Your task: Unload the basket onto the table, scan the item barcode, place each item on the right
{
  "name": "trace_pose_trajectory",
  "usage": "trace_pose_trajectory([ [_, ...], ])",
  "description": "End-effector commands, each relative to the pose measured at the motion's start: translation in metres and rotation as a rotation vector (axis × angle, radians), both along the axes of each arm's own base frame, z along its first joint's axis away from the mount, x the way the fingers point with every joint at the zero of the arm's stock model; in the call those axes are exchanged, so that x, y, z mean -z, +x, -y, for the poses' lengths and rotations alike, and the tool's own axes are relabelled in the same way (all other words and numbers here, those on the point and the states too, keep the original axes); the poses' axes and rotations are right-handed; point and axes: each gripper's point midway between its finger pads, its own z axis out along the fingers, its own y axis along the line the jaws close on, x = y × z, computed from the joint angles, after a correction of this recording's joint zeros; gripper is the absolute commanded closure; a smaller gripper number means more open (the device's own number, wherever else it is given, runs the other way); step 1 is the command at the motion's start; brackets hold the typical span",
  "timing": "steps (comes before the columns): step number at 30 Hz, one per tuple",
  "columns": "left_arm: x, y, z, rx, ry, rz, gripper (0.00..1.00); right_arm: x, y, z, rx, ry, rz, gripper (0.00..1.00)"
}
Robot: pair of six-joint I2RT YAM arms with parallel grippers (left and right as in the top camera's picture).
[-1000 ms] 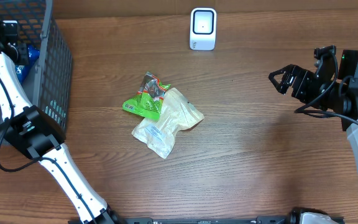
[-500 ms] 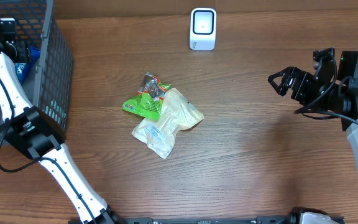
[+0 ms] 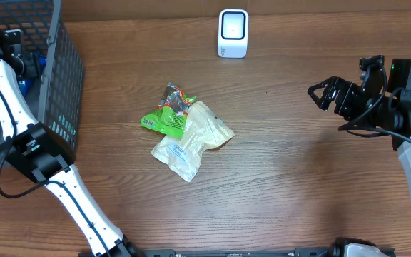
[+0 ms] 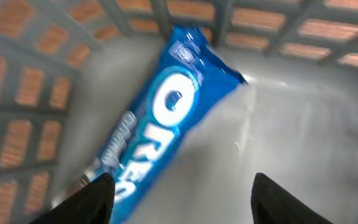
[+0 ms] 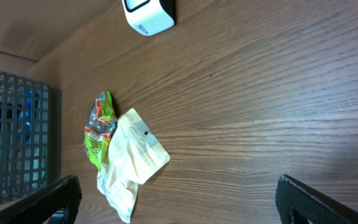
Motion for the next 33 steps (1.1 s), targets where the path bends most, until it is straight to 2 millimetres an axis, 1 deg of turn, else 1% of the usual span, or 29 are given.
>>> trace_pose_trajectory([
  [1,0.116,-0.023,0.011,-0.111,-0.193,-0.152,0.39,-0.013,0.005,-0.003,-0.008,0.004,0.036,0.00],
  [2,0.096,-0.020,0.008,-0.147,-0.193,-0.124,0.38,-0.013,0.005,-0.003,-0.009,0.005,0.035,0.00],
  [4,0.048,-0.018,0.005,-0.224,-0.197,-0.060,0.36,-0.013,0.004,-0.003,-0.011,0.008,0.035,0.00],
  [6,-0.002,-0.021,0.007,-0.279,-0.200,-0.005,0.36,-0.014,0.004,-0.005,-0.016,0.015,0.036,0.00],
  [7,-0.032,-0.026,0.011,-0.297,-0.201,0.024,0.36,-0.014,0.004,-0.005,-0.018,0.018,0.037,0.00],
  [9,-0.076,-0.035,0.021,-0.293,-0.204,0.061,0.34,-0.014,0.004,-0.005,-0.019,0.019,0.037,0.00],
  [11,-0.121,-0.049,0.035,-0.281,-0.203,0.094,0.31,-0.015,0.004,-0.005,-0.022,0.017,0.043,0.00],
  [13,-0.153,-0.063,0.047,-0.272,-0.202,0.117,0.28,-0.016,0.006,-0.005,-0.022,0.015,0.051,0.00],
  [15,-0.184,-0.081,0.061,-0.268,-0.194,0.131,0.26,-0.017,0.008,-0.005,-0.022,0.014,0.062,0.00],
  [17,-0.206,-0.098,0.073,-0.267,-0.193,0.134,0.25,-0.019,0.009,-0.005,-0.022,0.013,0.072,0.00],
  [19,-0.224,-0.113,0.082,-0.267,-0.190,0.138,0.24,-0.020,0.011,-0.005,-0.022,0.012,0.080,0.00],
  [20,-0.232,-0.117,0.086,-0.262,-0.189,0.151,0.21,-0.020,0.011,-0.004,-0.022,0.011,0.082,0.00],
  [22,-0.244,-0.123,0.094,-0.251,-0.198,0.170,0.20,-0.020,0.011,-0.004,-0.023,0.011,0.084,0.00],
  [24,-0.251,-0.130,0.105,-0.236,-0.225,0.174,0.20,-0.020,0.011,-0.005,-0.025,0.009,0.083,0.00],
  [25,-0.251,-0.136,0.109,-0.238,-0.235,0.159,0.20,-0.019,0.010,-0.005,-0.025,0.010,0.079,0.00],
  [26,-0.249,-0.143,0.112,-0.240,-0.234,0.136,0.16,-0.019,0.010,-0.005,-0.025,0.011,0.076,0.00],
  [27,-0.244,-0.153,0.113,-0.253,-0.221,0.098,0.10,-0.019,0.009,-0.005,-0.025,0.011,0.074,0.00],
  [28,-0.240,-0.164,0.113,-0.274,-0.205,0.060,0.09,-0.019,0.009,-0.005,-0.025,0.011,0.073,0.00],
  [29,-0.234,-0.179,0.113,-0.300,-0.186,0.010,0.06,-0.019,0.009,-0.005,-0.025,0.011,0.074,0.00],
  [31,-0.227,-0.203,0.111,-0.341,-0.163,-0.046,0.03,-0.019,0.010,-0.005,-0.025,0.010,0.075,0.00],
  [32,-0.228,-0.214,0.111,-0.357,-0.163,-0.051,0.02,-0.019,0.010,-0.005,-0.025,0.010,0.077,0.00],
  [33,-0.232,-0.219,0.112,-0.364,-0.174,-0.030,0.02,-0.020,0.010,-0.005,-0.025,0.010,0.079,0.00],
])
